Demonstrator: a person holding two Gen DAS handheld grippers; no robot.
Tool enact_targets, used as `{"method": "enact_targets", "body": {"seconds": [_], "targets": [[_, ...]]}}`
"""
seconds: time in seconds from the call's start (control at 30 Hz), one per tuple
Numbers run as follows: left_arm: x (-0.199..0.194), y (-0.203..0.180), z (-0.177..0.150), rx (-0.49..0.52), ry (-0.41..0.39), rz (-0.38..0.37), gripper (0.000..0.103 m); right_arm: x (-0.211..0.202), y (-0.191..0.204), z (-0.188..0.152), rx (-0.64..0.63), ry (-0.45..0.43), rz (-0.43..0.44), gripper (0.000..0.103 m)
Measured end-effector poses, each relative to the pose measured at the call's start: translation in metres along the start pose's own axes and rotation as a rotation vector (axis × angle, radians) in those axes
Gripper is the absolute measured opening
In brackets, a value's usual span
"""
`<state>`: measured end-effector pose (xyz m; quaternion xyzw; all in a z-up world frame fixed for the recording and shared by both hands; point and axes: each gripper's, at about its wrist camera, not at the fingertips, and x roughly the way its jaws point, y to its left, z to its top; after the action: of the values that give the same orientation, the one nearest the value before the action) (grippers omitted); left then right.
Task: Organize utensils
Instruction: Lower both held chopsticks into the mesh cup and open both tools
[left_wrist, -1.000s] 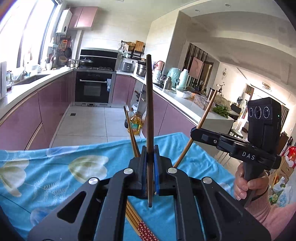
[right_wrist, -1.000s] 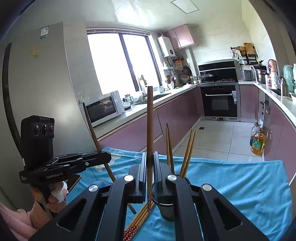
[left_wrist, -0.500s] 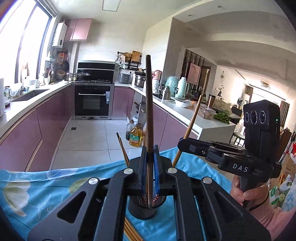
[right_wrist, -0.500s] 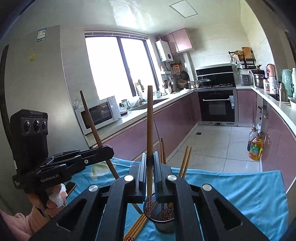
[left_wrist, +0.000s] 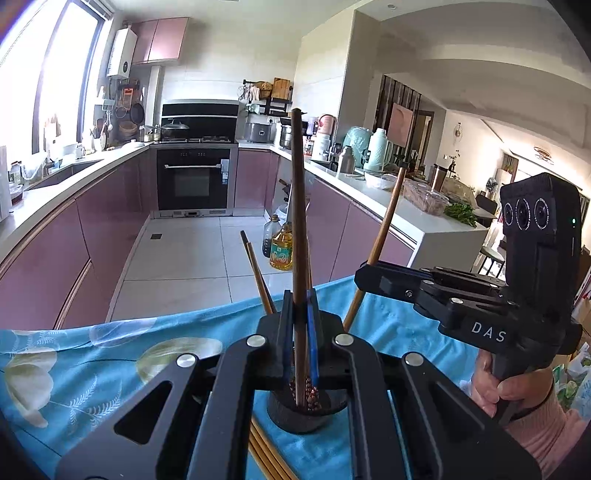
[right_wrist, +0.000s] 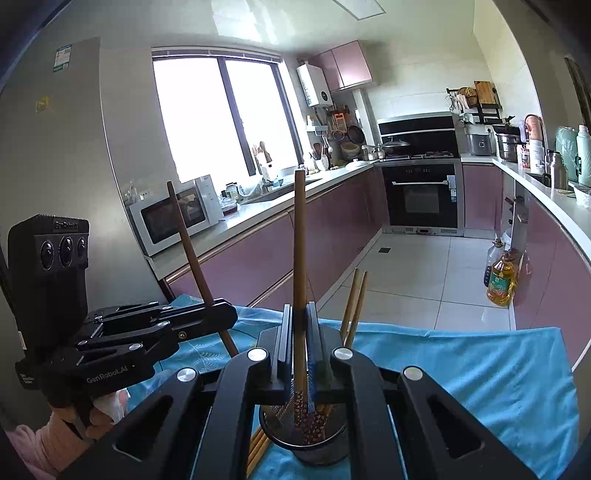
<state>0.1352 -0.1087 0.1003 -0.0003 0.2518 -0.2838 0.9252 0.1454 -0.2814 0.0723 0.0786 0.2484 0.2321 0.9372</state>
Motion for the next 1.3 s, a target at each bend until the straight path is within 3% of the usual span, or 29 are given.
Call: {"method": "enact_targets", "body": {"seconds": [0.6, 1.03, 1.3], "targets": [[0.053, 0.018, -0.029, 0.001, 0.201, -0.022, 0.007, 0.044, -0.005, -0.020, 0.007, 0.194, 0.005, 0.007], [0.076, 0.032, -0.028, -0.052, 0.213, 0.000, 0.008, 0.051, -0.011, -0.020, 0.033, 0.185, -0.008, 0.009], [0.064, 0.043, -0.039, -0.086, 0.180, 0.003, 0.023, 0.040, -0.011, -0.020, 0.040, 0.155, -0.005, 0.021]]}}
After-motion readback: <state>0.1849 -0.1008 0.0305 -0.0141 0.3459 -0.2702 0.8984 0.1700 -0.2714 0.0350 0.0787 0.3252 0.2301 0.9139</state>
